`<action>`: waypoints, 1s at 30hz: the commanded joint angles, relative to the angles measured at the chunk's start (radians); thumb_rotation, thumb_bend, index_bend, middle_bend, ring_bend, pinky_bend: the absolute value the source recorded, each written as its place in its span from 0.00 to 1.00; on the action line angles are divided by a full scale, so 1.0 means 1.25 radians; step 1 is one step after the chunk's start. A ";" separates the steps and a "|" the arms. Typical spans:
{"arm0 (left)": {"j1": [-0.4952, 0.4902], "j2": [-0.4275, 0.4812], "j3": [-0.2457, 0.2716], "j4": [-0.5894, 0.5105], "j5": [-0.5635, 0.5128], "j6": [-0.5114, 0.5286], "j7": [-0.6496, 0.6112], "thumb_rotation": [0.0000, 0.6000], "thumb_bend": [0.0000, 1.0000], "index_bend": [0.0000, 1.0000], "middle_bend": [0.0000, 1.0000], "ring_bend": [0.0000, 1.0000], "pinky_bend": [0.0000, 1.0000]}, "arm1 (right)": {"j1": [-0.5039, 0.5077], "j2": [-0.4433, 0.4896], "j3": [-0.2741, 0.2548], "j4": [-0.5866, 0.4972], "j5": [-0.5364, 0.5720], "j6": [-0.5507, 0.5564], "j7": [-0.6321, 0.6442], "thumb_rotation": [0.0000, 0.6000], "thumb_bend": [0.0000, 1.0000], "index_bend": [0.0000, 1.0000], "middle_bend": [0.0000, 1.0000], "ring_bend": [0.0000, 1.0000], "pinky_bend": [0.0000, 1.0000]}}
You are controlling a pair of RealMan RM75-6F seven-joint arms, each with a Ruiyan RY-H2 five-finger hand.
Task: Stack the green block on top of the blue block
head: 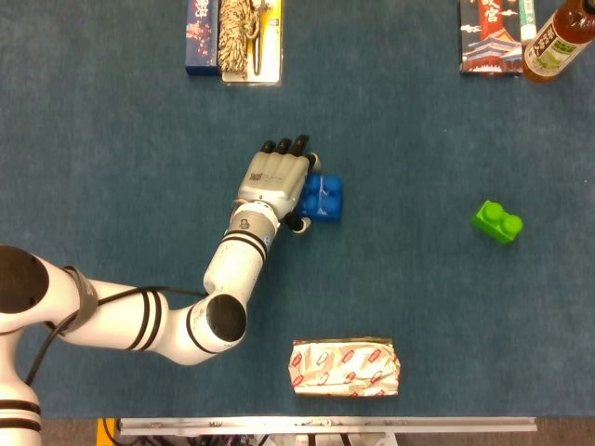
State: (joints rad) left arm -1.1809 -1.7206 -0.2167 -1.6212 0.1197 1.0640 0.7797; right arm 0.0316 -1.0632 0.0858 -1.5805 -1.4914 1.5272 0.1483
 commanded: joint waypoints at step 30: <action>0.244 0.348 0.162 -0.347 0.355 0.149 -0.132 1.00 0.23 0.11 0.00 0.00 0.06 | 0.006 -0.015 -0.002 -0.001 -0.006 -0.001 -0.039 1.00 0.26 0.39 0.35 0.25 0.28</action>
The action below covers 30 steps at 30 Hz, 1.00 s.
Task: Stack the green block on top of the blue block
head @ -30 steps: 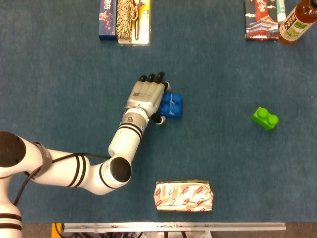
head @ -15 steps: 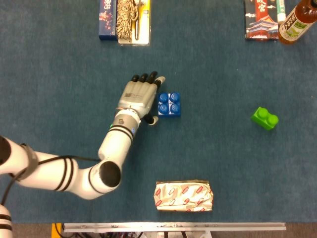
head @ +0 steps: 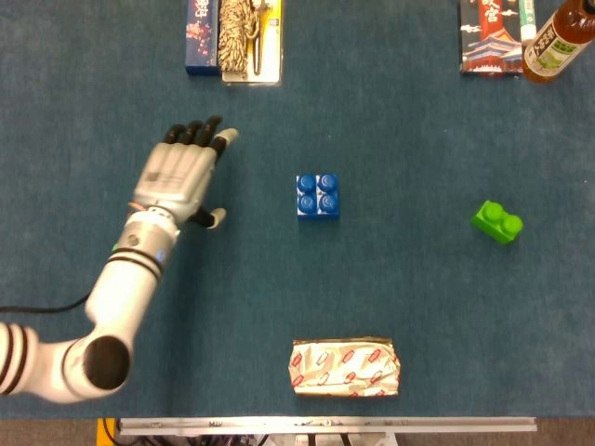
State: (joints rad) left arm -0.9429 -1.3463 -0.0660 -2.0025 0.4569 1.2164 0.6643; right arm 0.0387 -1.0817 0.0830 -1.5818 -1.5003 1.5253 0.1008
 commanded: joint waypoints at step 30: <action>0.514 0.190 0.281 0.189 0.914 0.304 -0.288 1.00 0.23 0.24 0.04 0.00 0.08 | 0.003 -0.066 -0.002 0.033 -0.078 0.073 -0.026 1.00 0.25 0.39 0.35 0.25 0.28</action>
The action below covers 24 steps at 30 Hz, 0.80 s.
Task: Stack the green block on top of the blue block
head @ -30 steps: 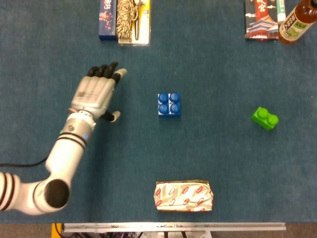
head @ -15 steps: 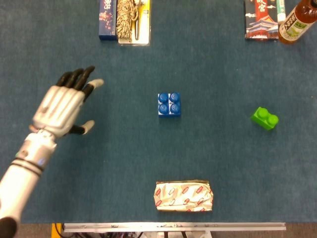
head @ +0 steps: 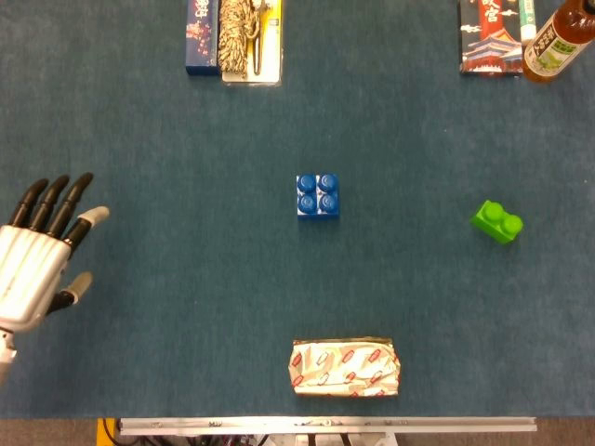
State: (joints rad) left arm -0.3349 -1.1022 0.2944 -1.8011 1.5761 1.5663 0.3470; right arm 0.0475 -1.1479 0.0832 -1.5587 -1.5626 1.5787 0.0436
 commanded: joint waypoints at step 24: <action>0.100 0.009 -0.097 0.101 0.015 -0.021 -0.182 1.00 0.23 0.25 0.07 0.00 0.08 | 0.043 -0.131 -0.018 0.048 -0.056 -0.025 -0.056 1.00 0.05 0.18 0.11 0.02 0.13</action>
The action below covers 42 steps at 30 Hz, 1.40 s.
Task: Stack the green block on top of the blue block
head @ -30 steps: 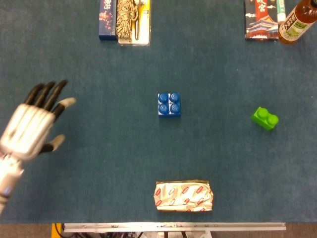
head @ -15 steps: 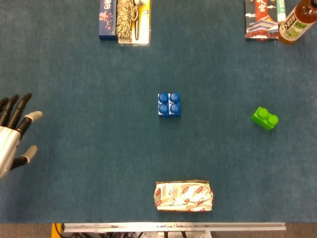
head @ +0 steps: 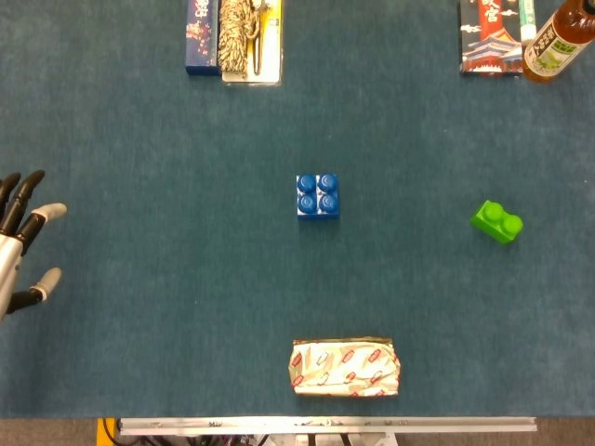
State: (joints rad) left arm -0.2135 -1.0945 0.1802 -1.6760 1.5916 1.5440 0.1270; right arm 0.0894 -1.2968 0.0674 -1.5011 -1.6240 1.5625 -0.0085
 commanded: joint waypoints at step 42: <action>0.040 0.021 -0.070 -0.003 0.028 -0.062 -0.057 1.00 0.23 0.25 0.11 0.00 0.08 | 0.137 -0.139 -0.004 -0.041 0.134 -0.255 -0.348 1.00 0.00 0.11 0.05 0.00 0.05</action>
State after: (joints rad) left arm -0.1638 -1.0687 0.0929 -1.6799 1.6264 1.4671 0.0560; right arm 0.2587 -1.4691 0.0629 -1.5537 -1.4582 1.2457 -0.4417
